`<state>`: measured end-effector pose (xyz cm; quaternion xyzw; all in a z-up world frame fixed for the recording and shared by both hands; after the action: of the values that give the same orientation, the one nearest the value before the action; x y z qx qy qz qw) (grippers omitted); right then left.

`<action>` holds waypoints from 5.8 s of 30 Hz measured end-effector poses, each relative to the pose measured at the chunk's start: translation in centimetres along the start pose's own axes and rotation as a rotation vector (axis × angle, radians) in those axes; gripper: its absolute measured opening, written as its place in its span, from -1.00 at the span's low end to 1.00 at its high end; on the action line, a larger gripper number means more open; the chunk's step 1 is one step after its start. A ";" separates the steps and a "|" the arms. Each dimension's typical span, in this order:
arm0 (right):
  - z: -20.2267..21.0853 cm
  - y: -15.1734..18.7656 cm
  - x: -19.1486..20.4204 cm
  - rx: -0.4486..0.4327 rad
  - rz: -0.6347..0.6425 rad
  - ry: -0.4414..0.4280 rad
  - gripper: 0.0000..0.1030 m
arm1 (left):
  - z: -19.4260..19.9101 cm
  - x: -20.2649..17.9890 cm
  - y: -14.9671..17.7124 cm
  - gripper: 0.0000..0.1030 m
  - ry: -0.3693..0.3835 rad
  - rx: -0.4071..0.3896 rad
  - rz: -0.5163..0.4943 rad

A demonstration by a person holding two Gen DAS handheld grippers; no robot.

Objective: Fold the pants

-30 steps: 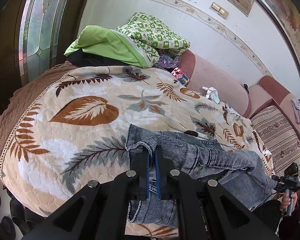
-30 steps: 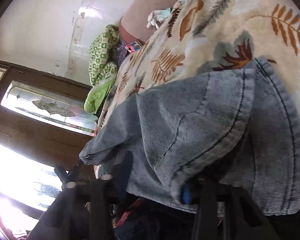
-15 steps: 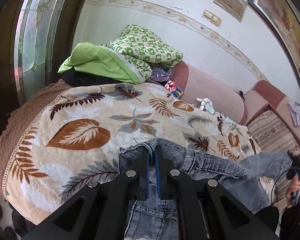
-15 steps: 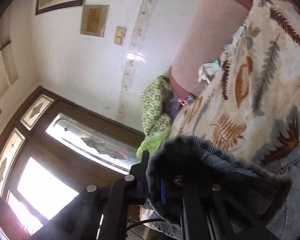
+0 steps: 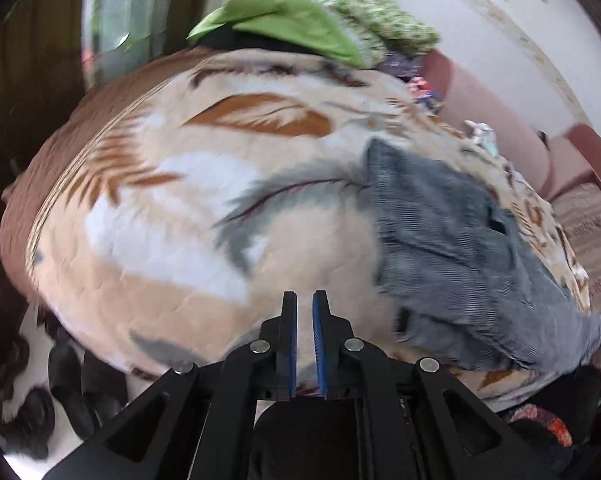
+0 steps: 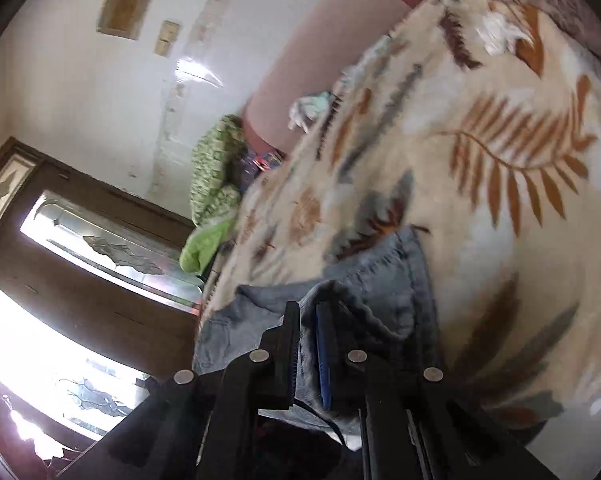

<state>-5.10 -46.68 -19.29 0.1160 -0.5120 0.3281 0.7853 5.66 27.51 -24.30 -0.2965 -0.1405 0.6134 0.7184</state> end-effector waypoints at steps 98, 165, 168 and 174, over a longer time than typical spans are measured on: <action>-2.2 -6.2 1.6 -0.098 -0.147 -0.070 -0.49 | -2.4 -27.6 -5.2 -0.40 0.309 -0.018 -0.396; -7.8 -0.8 1.8 0.123 0.083 0.197 -0.50 | -11.7 -47.7 -4.2 -0.08 0.296 0.187 -0.982; -8.2 0.4 1.6 0.154 0.059 0.161 -0.50 | -12.1 -49.3 -2.7 -0.05 0.295 0.159 -1.133; -8.1 0.8 1.0 0.174 -0.017 0.077 -0.50 | -12.2 -51.3 -0.5 -0.93 0.321 0.138 -1.352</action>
<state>0.58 -41.47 -22.18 0.1756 -0.4497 0.3688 0.7943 2.31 -25.08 -25.30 -0.1846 -0.1470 -0.0121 0.9717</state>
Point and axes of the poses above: each gripper's, at about its wrist camera, not at the fingertips, and z roughly against the way its jaws point, x to its left, y to its underside, the point moved 8 cm from there along -z, roughly the way its jaws point, and after that the axes turned 11 degrees about -z, right-handed, at the moved point
